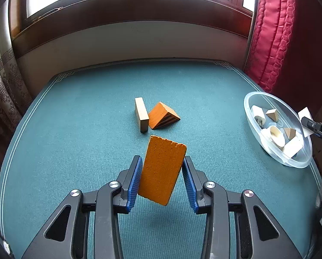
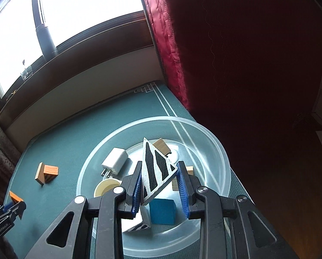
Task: Organize rigid objects
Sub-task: 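Carry the striped triangle into the clear bowl and open the right gripper, then lower the orange rectangular block into the clear bowl and open the left gripper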
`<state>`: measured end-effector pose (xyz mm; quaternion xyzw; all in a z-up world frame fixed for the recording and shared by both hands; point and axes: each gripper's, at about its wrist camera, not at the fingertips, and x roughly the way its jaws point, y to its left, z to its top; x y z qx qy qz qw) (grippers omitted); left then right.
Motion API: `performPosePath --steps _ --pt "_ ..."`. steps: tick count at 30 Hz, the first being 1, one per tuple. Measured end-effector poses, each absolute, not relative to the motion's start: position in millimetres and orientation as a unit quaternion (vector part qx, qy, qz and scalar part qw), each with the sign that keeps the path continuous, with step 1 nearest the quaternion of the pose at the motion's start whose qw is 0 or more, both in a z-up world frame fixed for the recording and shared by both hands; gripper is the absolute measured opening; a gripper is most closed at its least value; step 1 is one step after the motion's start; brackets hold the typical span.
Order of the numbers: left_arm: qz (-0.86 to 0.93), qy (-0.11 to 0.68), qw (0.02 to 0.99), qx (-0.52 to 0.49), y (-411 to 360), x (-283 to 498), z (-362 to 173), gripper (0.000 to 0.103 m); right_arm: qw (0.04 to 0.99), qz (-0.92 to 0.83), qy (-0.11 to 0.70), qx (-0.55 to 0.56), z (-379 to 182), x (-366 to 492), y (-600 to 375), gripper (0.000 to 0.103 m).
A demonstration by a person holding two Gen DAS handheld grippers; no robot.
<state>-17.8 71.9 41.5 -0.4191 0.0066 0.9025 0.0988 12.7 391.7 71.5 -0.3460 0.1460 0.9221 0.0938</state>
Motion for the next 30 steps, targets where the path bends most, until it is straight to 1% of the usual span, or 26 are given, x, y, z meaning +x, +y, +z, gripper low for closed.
performPosePath --steps 2,3,4,5,6,21,30 --pt "0.902 0.012 0.103 -0.419 78 -18 45 0.039 0.093 0.919 0.159 -0.349 70 13 398 0.034" --pt "0.903 0.016 0.105 -0.417 81 -18 47 0.039 0.094 0.918 0.165 -0.349 70 13 401 0.039" --pt "0.904 0.019 0.107 -0.414 84 -18 49 0.039 0.094 0.918 0.169 -0.347 71 14 403 0.042" --pt "0.904 0.022 0.109 -0.412 88 -18 52 0.039 0.095 0.918 0.172 -0.344 71 15 405 0.048" --pt "0.905 0.025 0.112 -0.410 92 -19 54 0.039 0.097 0.920 0.173 -0.339 72 17 406 0.050" --pt "0.899 0.052 0.175 -0.398 169 -32 69 0.039 0.094 0.922 0.205 -0.314 72 29 417 0.050" --pt "0.888 0.044 0.219 -0.403 224 -48 64 0.039 0.089 0.929 0.195 -0.302 73 34 411 0.050"
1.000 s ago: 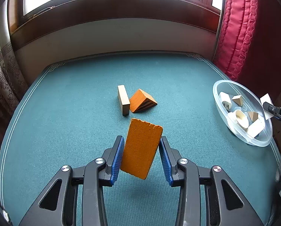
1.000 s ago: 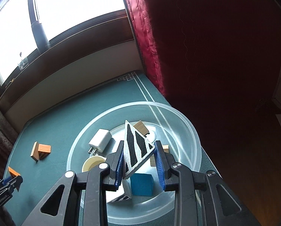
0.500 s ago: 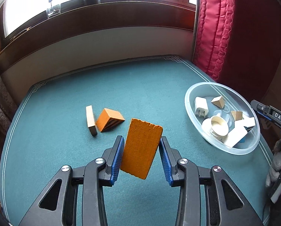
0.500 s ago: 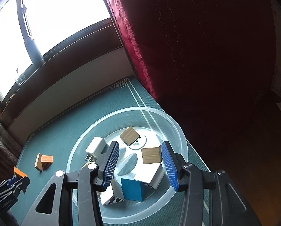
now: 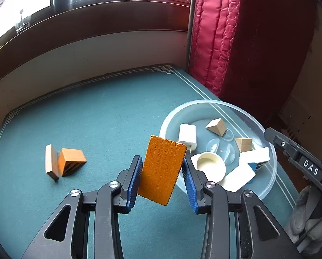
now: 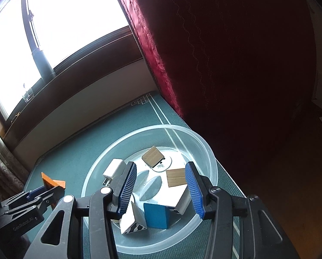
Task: Organize rigid objects
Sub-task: 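Lower the orange rectangular block into the clear bowl and open the left gripper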
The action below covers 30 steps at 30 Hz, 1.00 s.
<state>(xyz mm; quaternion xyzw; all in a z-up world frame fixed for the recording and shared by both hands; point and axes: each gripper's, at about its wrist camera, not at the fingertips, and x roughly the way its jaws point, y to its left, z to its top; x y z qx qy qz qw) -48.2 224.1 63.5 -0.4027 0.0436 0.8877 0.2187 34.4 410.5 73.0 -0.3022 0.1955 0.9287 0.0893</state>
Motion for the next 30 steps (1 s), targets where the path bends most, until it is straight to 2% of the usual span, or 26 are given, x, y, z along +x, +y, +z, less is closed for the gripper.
performPosePath --steps 16,19,20,22,30 --pt "0.873 0.025 0.258 -0.412 281 -64 46 0.039 0.097 0.931 0.195 -0.293 76 42 411 0.053" --pt "0.873 0.000 0.266 -0.410 285 -68 47 0.043 0.102 0.930 0.197 -0.293 76 43 413 0.053" --pt "0.872 -0.005 0.265 -0.412 285 -70 46 0.051 0.104 0.929 0.198 -0.294 76 43 413 0.053" --pt "0.875 -0.006 0.258 -0.410 283 -72 46 0.058 0.104 0.929 0.200 -0.295 75 43 415 0.053" --pt "0.887 0.009 0.217 -0.407 260 -74 44 0.058 0.101 0.932 0.189 -0.294 74 42 410 0.053"
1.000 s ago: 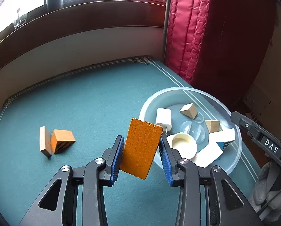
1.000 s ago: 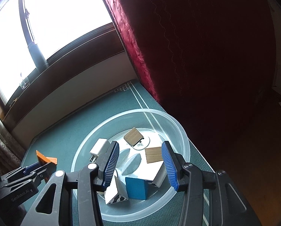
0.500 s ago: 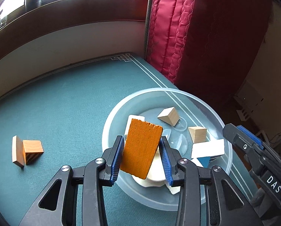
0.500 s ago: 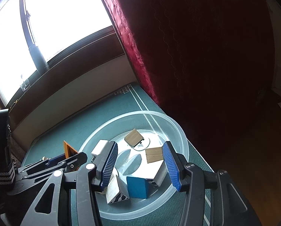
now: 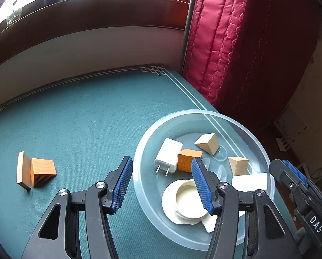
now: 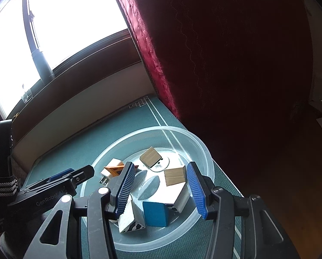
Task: Organize rigid objects
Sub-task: 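Lower the orange rectangular block into the clear bowl and open the left gripper, then move both grippers back toward the wood plank and orange wedge block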
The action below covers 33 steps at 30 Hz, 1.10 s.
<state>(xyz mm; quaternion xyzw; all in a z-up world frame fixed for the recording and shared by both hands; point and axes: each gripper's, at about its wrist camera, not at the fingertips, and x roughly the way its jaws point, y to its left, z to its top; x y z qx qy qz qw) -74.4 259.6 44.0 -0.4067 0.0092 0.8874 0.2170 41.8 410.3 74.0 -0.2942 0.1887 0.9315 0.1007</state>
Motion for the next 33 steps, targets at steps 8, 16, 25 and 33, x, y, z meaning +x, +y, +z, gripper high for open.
performPosePath --steps 8,16,25,33 --pt "0.899 0.047 0.182 -0.394 247 -67 41 0.058 0.097 0.933 0.181 -0.297 71 40 407 0.053" --pt "0.904 0.052 0.160 -0.392 231 -66 37 0.058 0.090 0.935 0.166 -0.299 70 39 399 0.056" --pt "0.910 0.051 0.136 -0.389 209 -69 36 0.058 0.094 0.935 0.156 -0.305 66 36 395 0.057" --pt "0.913 0.036 0.118 -0.390 182 -75 37 0.058 0.095 0.939 0.140 -0.300 64 37 389 0.058"
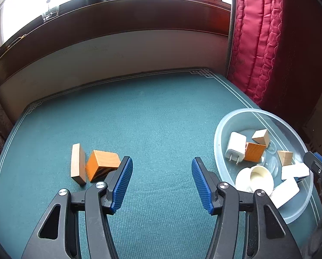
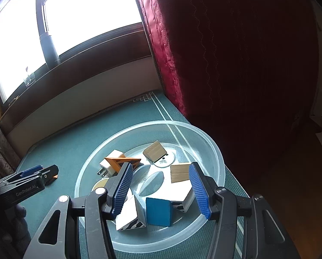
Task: Organize rigid objects
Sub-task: 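Move both grippers back toward the wood plank and orange wedge block, then grasp the upright light wood plank with the left gripper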
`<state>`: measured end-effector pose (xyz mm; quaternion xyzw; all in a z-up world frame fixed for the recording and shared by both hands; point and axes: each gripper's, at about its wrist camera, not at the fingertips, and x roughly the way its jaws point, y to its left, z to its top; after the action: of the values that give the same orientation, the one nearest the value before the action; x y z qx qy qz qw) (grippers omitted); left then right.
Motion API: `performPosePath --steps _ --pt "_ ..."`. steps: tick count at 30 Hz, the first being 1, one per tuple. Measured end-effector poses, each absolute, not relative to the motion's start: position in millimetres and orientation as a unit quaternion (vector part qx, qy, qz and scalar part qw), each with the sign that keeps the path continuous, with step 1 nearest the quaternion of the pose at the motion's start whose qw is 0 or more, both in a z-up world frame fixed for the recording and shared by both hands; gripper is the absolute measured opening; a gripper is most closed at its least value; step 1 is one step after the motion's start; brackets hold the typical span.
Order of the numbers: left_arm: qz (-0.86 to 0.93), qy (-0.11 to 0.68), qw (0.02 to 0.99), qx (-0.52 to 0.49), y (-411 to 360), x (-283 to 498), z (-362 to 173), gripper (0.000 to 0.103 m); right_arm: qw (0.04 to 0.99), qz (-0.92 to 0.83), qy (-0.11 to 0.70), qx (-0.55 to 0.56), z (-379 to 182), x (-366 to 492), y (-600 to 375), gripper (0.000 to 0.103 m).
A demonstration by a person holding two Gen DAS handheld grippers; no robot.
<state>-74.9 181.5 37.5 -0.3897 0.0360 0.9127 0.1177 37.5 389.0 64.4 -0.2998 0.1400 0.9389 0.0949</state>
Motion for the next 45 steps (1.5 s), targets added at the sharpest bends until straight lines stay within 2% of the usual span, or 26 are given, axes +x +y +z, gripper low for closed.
performPosePath --steps 22,41,43,45 --pt "0.914 -0.039 0.004 -0.404 63 -115 29 0.058 0.091 0.941 0.117 -0.304 62 38 379 0.060" --pt "0.894 -0.038 -0.008 -0.445 56 -132 -6 0.058 0.084 0.943 0.105 -0.304 62 39 372 0.060" --pt "0.894 -0.033 -0.005 -0.447 60 -133 -7 0.056 0.085 0.944 0.101 -0.302 62 40 370 0.060" --pt "0.891 -0.031 0.002 -0.453 62 -134 -11 0.049 0.084 0.945 0.098 -0.301 63 40 369 0.060"
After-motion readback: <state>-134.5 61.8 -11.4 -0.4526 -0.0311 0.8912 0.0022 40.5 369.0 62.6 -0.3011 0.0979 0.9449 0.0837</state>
